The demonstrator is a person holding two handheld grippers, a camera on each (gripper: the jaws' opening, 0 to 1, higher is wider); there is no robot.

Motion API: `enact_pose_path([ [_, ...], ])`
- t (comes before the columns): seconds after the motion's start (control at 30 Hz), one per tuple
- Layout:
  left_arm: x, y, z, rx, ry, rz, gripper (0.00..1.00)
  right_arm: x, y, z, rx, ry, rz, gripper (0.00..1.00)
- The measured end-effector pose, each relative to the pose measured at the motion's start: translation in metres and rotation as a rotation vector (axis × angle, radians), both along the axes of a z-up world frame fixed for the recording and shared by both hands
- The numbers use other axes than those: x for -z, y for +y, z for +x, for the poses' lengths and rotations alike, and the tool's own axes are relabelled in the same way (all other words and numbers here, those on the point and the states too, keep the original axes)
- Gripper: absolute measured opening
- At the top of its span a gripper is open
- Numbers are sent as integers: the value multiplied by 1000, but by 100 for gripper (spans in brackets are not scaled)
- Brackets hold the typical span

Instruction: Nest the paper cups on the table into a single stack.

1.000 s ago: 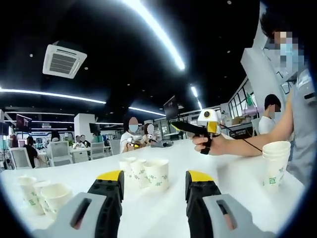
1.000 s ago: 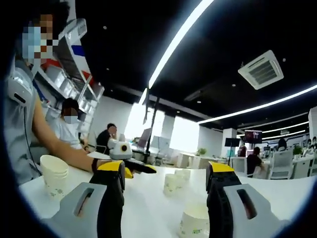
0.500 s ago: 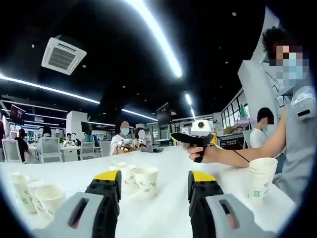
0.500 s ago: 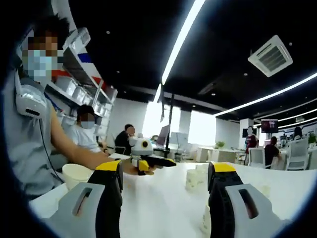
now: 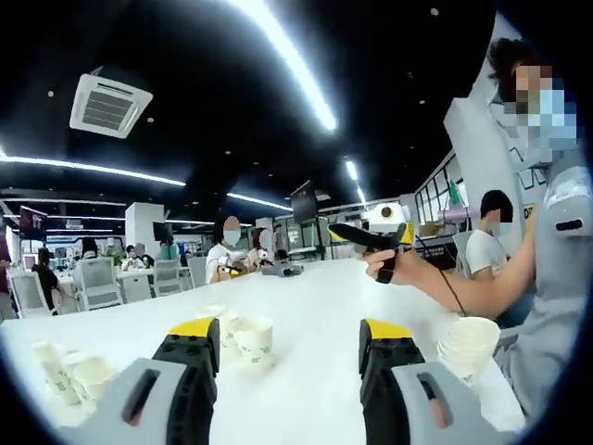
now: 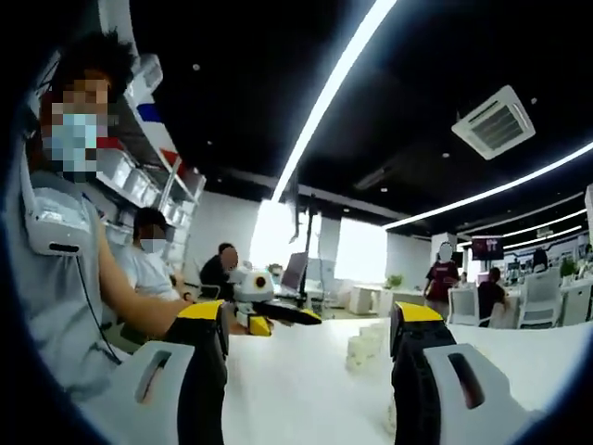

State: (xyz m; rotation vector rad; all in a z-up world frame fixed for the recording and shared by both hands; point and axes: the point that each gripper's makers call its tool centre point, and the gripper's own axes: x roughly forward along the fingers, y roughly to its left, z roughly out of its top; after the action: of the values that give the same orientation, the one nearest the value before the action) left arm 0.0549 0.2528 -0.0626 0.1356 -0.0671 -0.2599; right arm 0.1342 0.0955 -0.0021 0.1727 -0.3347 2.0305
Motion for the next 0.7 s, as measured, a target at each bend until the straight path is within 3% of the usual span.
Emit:
enact_pose_path([
  [0.23, -6, -7, -29, -67, -5, -62, 65, 0, -34, -28, 20, 42, -19, 73],
  [0.27, -8, -14, -37, -76, -3, -86, 65, 5, -39, -33, 35, 35, -27, 73],
  [0.4, -10, -36, -64, -109, -1, -79, 67, 33, -43, -37, 89, 15, -104, 73],
  [0.67, -19, -62, -103, -191, -47, -103, 67, 56, -55, -40, 128, 51, -144, 70],
  [0.7, -17, -65, -106, -209, -52, -95, 67, 60, -59, -43, 117, 82, -164, 70],
])
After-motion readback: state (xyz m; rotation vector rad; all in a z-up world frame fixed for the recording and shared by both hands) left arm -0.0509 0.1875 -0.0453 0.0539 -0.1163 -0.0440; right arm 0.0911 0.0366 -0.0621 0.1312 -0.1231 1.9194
